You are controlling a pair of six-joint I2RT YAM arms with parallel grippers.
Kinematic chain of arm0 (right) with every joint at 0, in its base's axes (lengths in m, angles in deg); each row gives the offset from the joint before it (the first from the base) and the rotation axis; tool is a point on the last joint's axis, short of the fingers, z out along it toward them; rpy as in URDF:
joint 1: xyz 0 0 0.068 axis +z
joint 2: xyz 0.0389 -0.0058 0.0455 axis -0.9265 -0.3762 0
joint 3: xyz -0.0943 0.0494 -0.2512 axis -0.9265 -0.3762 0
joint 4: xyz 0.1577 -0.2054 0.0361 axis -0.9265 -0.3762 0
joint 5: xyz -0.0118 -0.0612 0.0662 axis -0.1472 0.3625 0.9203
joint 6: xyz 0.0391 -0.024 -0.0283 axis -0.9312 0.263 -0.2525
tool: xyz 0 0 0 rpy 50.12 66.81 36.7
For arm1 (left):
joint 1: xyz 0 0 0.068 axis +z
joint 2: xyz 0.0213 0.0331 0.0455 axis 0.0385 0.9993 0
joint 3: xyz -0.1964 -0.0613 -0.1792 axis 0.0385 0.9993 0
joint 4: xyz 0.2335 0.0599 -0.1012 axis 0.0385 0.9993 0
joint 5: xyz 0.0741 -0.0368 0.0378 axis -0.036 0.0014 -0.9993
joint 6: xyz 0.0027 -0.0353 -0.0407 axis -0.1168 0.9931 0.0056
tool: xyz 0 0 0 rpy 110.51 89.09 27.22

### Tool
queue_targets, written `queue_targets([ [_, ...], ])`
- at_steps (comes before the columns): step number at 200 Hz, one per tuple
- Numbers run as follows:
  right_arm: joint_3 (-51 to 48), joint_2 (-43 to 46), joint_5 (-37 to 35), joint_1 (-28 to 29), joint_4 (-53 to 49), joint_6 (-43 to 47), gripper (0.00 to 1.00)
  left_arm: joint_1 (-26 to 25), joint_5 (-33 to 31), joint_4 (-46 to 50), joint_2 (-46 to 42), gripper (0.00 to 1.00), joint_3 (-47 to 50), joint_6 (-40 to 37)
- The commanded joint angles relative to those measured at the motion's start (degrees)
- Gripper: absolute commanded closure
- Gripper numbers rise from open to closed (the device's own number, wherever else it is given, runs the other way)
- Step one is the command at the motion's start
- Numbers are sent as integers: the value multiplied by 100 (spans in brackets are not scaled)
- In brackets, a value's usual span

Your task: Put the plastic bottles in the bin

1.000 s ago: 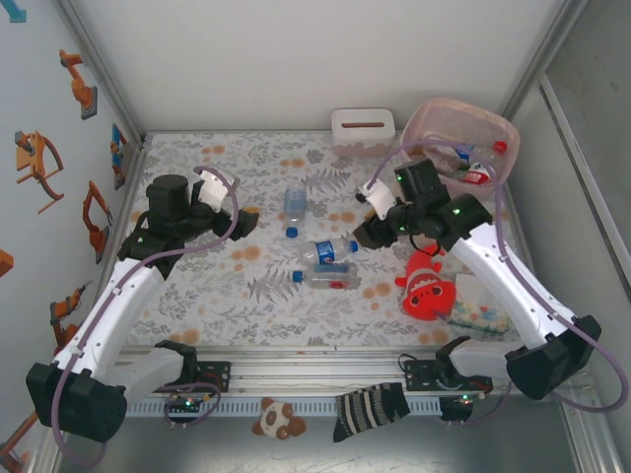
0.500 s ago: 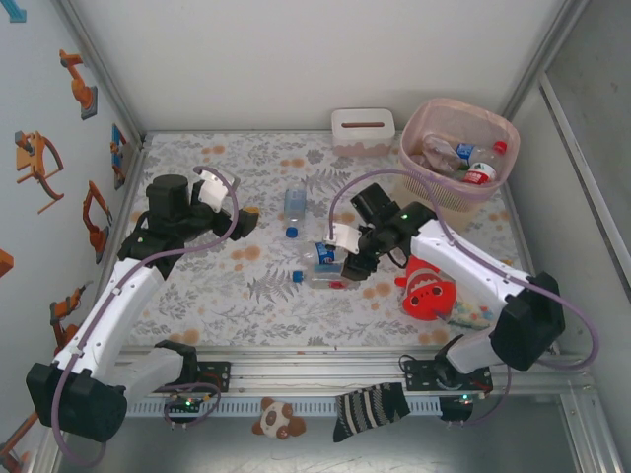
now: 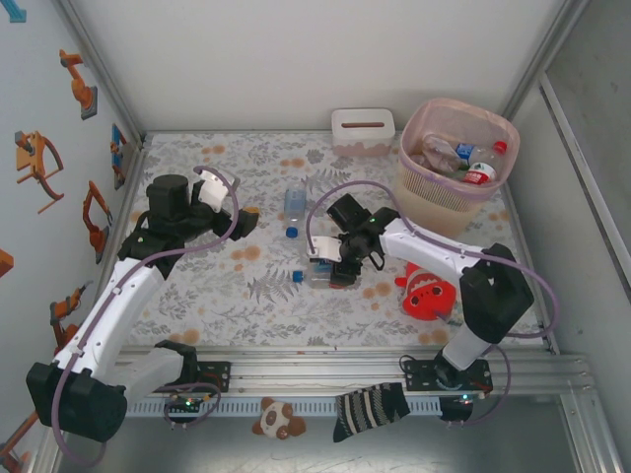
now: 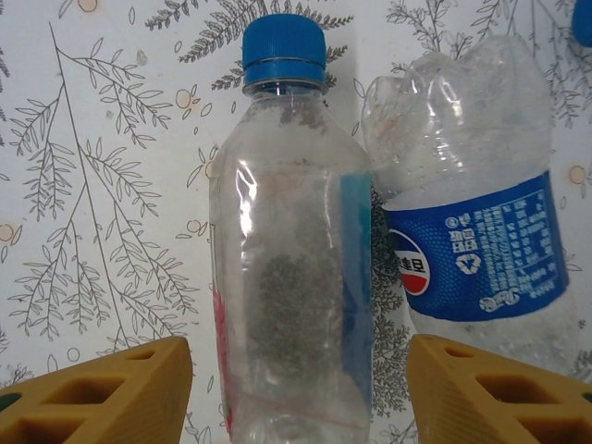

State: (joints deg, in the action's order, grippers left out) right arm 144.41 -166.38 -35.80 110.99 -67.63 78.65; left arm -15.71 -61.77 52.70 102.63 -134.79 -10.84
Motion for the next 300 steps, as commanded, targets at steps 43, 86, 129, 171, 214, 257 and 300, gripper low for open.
queue_targets([
  [43, -359, -265, 88, 68, 476, 153, 34, 34, 55, -79, 31, 8, -21, 73],
  [86, -458, -488, 72, 76, 742, 123, 33, 33, 65, -70, 52, 8, -30, 73],
  [129, -388, -635, 100, 69, 754, 94, 38, 33, 64, -76, 60, 8, -21, 73],
  [171, -335, -604, 199, 68, 639, 96, 46, 36, 73, -78, 65, 8, -30, 77],
  [214, -276, -399, 321, 73, 437, 105, 51, 33, 73, -86, 59, 8, -21, 82],
  [257, -128, 38, 406, 67, 86, 84, 51, 33, 99, -90, 83, 8, -37, 82],
  [300, 166, 599, 532, -34, -286, -116, 51, 33, 84, -102, 67, 8, -26, 82],
])
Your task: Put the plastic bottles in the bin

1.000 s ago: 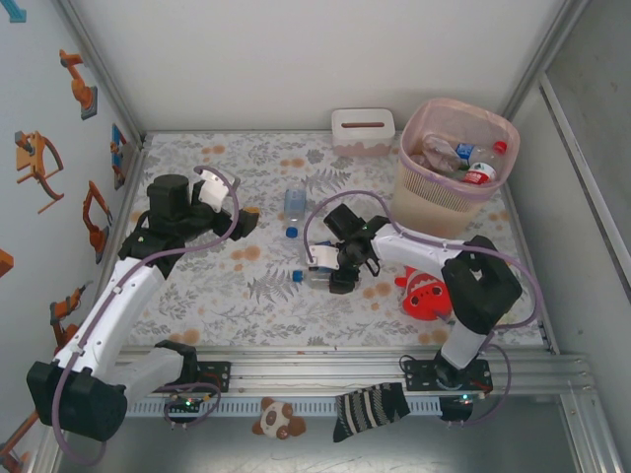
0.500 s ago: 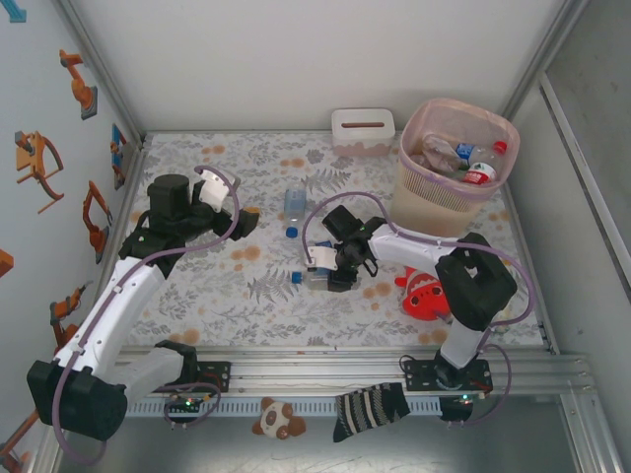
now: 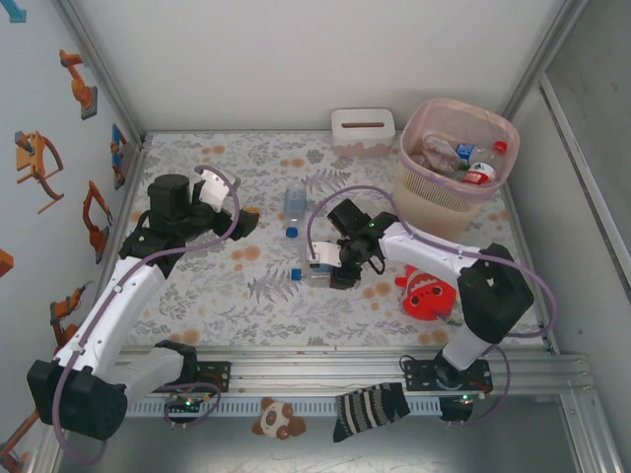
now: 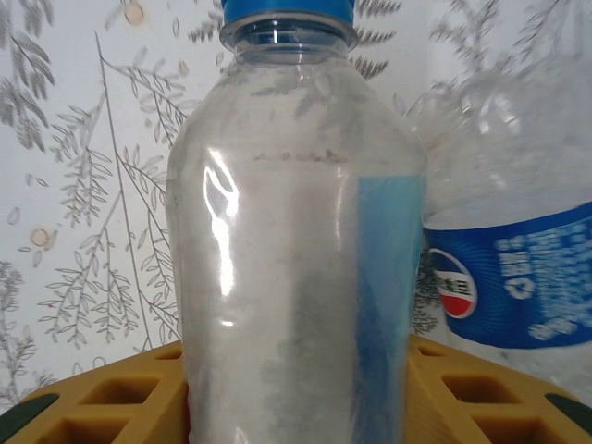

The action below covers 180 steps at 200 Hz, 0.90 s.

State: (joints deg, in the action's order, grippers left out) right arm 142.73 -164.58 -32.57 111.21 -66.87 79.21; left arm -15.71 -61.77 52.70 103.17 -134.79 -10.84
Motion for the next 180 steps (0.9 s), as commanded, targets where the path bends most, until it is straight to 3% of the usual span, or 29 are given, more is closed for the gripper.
queue_targets([
  [1, 343, 441, 214, -62, -371, -177, 51, 33, 83, -97, 13, 8, -28, 82],
  [77, 1293, 1367, 466, -803, -1138, -295, 52, 33, 118, -111, 18, 8, -30, 101],
  [127, 2105, 1740, 650, -1776, -1338, -295, 52, 39, 115, -119, 15, 8, -38, 99],
  [180, 3080, 1588, 440, -2878, -1338, -261, 51, 42, 126, -129, 9, 8, -34, 109],
])
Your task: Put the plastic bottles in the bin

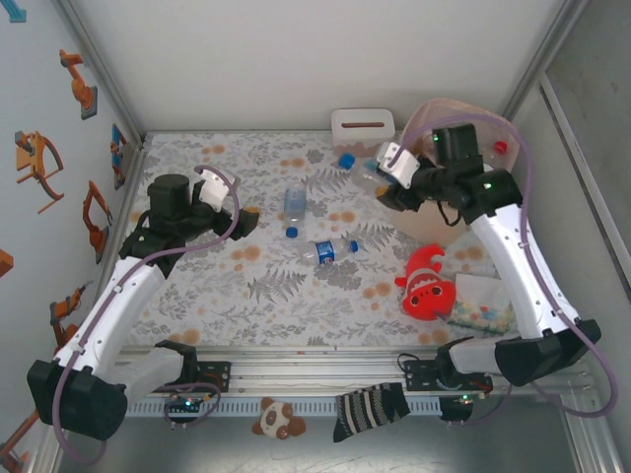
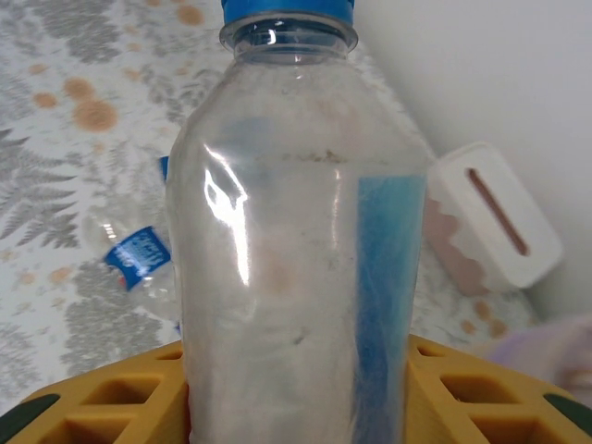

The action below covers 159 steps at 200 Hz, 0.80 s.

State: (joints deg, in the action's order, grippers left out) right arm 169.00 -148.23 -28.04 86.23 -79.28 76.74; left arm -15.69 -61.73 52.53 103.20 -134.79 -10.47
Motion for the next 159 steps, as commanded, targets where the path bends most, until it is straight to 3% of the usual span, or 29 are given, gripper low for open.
queue_targets([
  [1, 468, -52, -13, -394, -96, -9, 51, 40, 121, -111, 9, 8, -32, 71],
  [71, 1469, -725, -578, -1444, -37, 456, 50, 75, 174, -183, 52, 8, -30, 132],
  [111, 1888, -1193, -1242, -1823, -17, 1264, 50, 89, 217, -206, 42, 8, -21, 150],
  [159, 2347, -1583, -1311, -2070, -219, 1310, 50, 101, 265, -237, 96, 8, -19, 185],
])
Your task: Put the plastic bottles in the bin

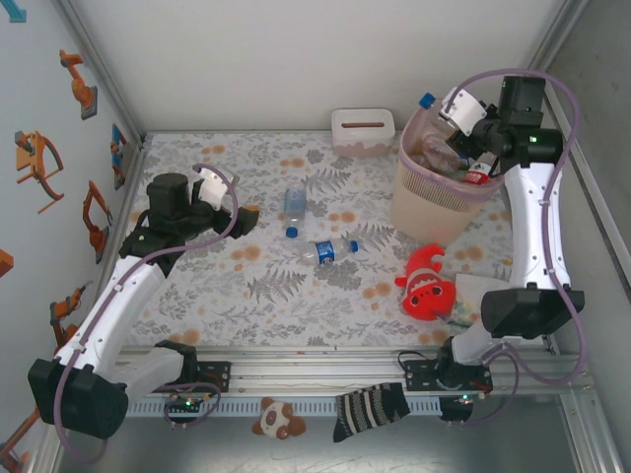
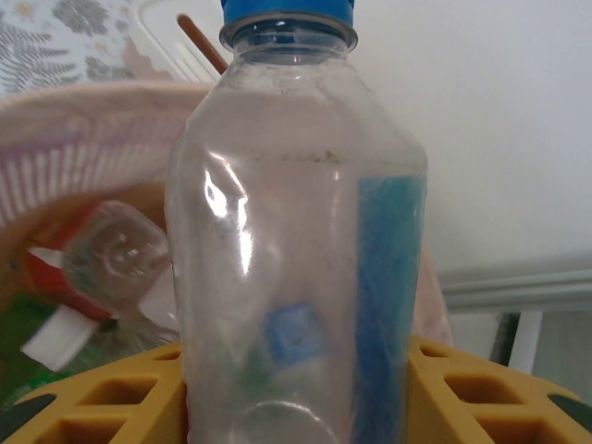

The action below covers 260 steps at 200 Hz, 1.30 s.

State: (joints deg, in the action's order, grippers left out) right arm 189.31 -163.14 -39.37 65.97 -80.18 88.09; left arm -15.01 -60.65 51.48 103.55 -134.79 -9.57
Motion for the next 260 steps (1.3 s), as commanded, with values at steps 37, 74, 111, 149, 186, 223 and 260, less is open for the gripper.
queue_targets([
  [37, -99, -162, -549, -44, 122, -21, 50, 34, 243, -124, 105, 8, -56, 116],
  [74, -397, -162, -565, -45, 376, -875, 51, 34, 204, -95, 78, 8, -39, 116],
  [111, -311, -275, -828, -48, 556, -2879, 54, 34, 148, -76, 75, 8, -30, 96],
  [149, -270, -222, -508, -49, 280, -5370, 59, 34, 93, -56, 93, 8, -39, 60],
  [186, -351, -111, 140, -53, 266, -7431, 60, 40, 115, -30, 133, 8, -65, 52],
  [223, -560, -271, 1162, -53, 752, -8807, 61, 47, 102, -18, 126, 8, -74, 43],
  [260, -421, -795, 1946, -47, 881, -9277, 61, 43, 94, 10, 100, 8, -83, 43],
])
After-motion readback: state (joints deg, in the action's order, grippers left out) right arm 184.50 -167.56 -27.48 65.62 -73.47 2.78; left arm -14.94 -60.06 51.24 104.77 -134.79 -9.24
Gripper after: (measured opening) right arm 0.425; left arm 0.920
